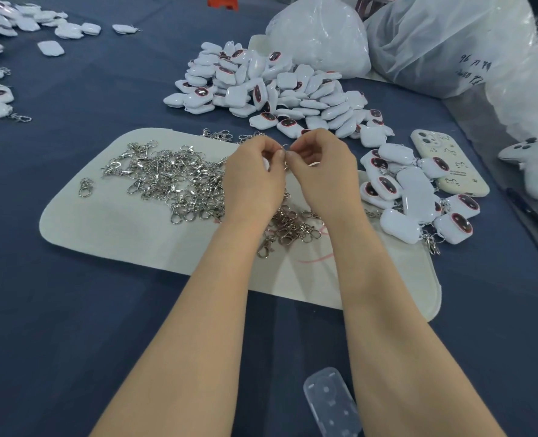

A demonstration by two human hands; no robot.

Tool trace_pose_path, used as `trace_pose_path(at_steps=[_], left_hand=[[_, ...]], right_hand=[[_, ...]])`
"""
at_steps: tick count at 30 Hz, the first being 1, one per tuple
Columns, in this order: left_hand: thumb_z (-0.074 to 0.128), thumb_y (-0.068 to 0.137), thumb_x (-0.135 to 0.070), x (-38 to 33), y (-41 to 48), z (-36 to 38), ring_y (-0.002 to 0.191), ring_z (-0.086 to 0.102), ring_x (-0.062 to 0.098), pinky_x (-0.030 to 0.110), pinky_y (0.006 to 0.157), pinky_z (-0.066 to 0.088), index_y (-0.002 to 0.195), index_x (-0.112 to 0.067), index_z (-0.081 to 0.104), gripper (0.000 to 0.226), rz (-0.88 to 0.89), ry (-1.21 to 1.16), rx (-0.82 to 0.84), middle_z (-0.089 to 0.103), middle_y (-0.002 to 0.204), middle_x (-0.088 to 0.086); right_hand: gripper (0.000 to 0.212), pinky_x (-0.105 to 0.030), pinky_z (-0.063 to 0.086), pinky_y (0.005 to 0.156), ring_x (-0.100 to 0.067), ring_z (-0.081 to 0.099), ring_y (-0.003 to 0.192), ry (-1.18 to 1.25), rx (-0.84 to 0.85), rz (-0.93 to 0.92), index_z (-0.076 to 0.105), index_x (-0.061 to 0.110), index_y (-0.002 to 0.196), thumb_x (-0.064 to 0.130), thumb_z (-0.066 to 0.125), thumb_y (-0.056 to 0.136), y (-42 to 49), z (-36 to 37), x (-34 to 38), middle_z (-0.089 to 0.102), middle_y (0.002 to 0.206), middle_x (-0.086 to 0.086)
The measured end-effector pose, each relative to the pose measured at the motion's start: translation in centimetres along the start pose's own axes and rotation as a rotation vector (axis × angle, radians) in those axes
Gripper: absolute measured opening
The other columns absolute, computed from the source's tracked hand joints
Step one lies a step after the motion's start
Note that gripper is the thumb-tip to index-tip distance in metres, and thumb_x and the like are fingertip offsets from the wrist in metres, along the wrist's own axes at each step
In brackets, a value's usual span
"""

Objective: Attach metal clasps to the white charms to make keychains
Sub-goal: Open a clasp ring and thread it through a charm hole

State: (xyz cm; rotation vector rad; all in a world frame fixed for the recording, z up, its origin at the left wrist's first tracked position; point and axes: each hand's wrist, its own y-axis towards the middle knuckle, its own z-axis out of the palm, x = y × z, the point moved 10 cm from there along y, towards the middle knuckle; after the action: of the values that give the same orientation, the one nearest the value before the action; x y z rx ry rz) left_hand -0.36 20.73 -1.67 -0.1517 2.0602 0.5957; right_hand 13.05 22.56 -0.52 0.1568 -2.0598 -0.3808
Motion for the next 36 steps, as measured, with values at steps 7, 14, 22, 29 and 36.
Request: trace_pose_path(at_steps=[7,14,22,29,36], left_hand=[[0.054,0.093,-0.019,-0.07,-0.01,0.3,0.082,0.047,0.007,0.017,0.066,0.028,0.097,-0.014,0.064,0.012,0.021,0.094,0.013,0.066,0.098,-0.004],[0.054,0.093,-0.018,-0.25,-0.09,0.07,0.087,0.053,0.01,0.017,0.07,0.031,0.096,-0.013,0.064,0.012,0.022,0.076,0.005,0.066,0.098,-0.002],[0.053,0.093,-0.018,-0.26,-0.08,0.18,0.086,0.051,0.01,0.016,0.069,0.029,0.096,-0.013,0.063,0.012,0.028,0.082,0.004,0.065,0.099,-0.002],[0.053,0.093,-0.019,-0.15,0.0,0.26,0.082,0.047,0.008,0.016,0.067,0.028,0.097,-0.013,0.063,0.012,0.033,0.089,0.007,0.065,0.099,-0.001],[0.054,0.093,-0.019,0.06,-0.05,0.44,0.082,0.047,0.008,0.017,0.068,0.029,0.097,-0.014,0.063,0.011,0.028,0.118,0.027,0.065,0.1,-0.001]], right_hand=[[0.014,-0.011,0.041,0.066,-0.003,0.05,0.069,0.021,0.064,-0.01,0.053,0.016,0.085,0.004,0.06,0.084,0.05,0.67,-0.27,0.055,0.078,0.009],[0.016,-0.01,0.042,0.066,-0.004,0.05,0.068,0.092,0.028,-0.014,0.053,0.015,0.088,0.001,0.06,0.084,-0.15,0.51,-0.26,0.054,0.076,0.011],[0.013,-0.015,0.045,0.071,-0.002,0.051,0.068,0.091,0.013,0.001,0.056,0.014,0.089,0.004,0.062,0.084,-0.13,0.3,-0.32,0.055,0.076,0.012],[0.012,-0.015,0.045,0.07,-0.007,0.052,0.07,0.074,0.03,-0.009,0.057,0.014,0.088,0.004,0.062,0.084,-0.16,0.41,-0.2,0.056,0.076,0.01],[0.014,-0.011,0.04,0.066,-0.002,0.049,0.068,0.02,0.113,-0.044,0.051,0.018,0.083,0.008,0.06,0.086,-0.24,1.0,-0.29,0.053,0.074,0.014]])
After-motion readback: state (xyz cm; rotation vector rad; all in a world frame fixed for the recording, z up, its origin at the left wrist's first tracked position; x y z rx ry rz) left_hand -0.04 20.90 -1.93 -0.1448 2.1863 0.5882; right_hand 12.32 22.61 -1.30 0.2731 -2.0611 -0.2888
